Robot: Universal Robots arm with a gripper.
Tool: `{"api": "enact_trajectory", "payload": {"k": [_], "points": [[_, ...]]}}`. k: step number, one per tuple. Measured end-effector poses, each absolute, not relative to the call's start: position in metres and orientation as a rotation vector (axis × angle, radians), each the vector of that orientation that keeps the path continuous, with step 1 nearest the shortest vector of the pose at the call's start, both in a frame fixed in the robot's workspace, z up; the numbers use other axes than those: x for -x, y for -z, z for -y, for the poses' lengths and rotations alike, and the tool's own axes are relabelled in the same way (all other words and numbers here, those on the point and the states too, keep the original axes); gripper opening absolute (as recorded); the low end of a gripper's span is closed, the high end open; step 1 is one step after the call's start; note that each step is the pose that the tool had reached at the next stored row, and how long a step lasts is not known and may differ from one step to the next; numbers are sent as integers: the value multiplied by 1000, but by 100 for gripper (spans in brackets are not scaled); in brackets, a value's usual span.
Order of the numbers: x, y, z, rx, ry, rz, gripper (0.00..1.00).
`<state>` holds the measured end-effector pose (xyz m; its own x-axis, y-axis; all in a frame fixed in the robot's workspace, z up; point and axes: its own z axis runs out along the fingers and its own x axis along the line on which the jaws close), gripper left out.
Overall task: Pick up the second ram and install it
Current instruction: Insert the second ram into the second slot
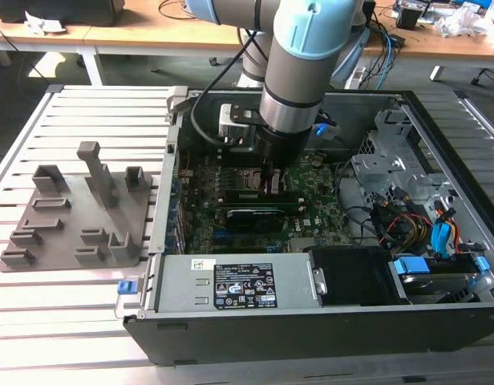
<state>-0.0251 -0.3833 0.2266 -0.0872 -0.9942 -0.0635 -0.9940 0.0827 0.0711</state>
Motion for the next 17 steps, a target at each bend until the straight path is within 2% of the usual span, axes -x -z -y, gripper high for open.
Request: {"api": "enact_trajectory", "payload": {"k": [17], "points": [[25, -221, 383, -2140, 149, 2291, 14]]}}
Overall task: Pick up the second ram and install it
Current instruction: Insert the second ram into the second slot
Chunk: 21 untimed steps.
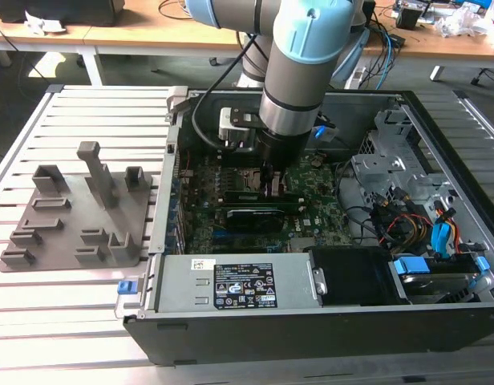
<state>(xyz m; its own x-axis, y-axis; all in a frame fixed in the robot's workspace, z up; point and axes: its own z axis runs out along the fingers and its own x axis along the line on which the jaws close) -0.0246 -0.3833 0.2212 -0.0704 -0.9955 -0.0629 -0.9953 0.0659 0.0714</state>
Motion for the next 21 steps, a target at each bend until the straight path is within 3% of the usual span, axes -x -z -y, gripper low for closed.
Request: {"api": "enact_trajectory", "payload": {"k": [21], "points": [[20, -219, 384, -2140, 149, 2291, 14]]}}
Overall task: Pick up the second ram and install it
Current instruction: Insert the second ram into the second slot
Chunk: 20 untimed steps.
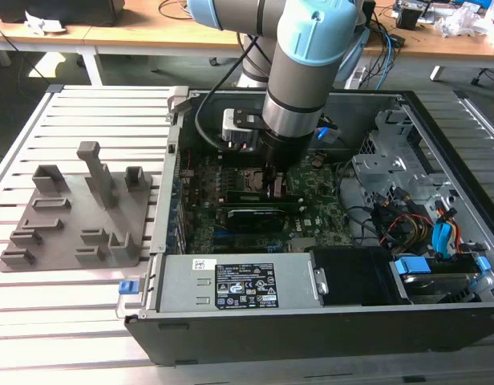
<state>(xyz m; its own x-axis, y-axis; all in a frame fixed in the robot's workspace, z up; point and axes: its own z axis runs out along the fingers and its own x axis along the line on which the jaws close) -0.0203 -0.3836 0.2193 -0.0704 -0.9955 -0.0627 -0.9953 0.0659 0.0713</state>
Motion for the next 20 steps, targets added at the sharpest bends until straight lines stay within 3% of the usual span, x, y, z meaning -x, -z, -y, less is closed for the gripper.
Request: {"api": "enact_trajectory", "payload": {"k": [12, 14, 19, 20], "points": [[20, -215, 383, -2142, 150, 2293, 14], [20, -215, 384, -2140, 149, 2292, 21], [20, -251, 382, -2136, 137, 2288, 20], [20, -259, 382, -2135, 135, 2287, 13]]}}
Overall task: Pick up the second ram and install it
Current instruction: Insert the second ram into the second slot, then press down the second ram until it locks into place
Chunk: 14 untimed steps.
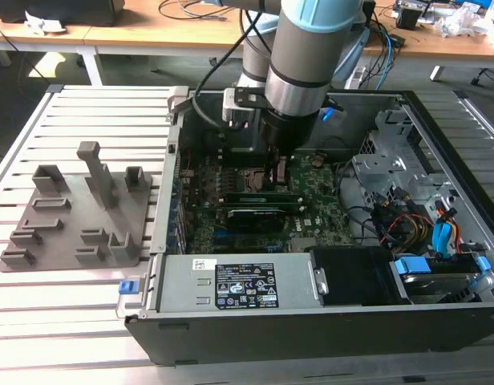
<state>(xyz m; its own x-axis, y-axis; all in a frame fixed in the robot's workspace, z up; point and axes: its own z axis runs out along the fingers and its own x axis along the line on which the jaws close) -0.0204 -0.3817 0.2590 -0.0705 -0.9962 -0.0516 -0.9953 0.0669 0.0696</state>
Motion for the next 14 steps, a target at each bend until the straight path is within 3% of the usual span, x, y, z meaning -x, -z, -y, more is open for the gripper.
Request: {"api": "enact_trajectory", "payload": {"k": [9, 14], "points": [[15, -264, 382, -2134, 134, 2287, 11], [-31, -253, 382, -2129, 139, 2282, 11]]}}
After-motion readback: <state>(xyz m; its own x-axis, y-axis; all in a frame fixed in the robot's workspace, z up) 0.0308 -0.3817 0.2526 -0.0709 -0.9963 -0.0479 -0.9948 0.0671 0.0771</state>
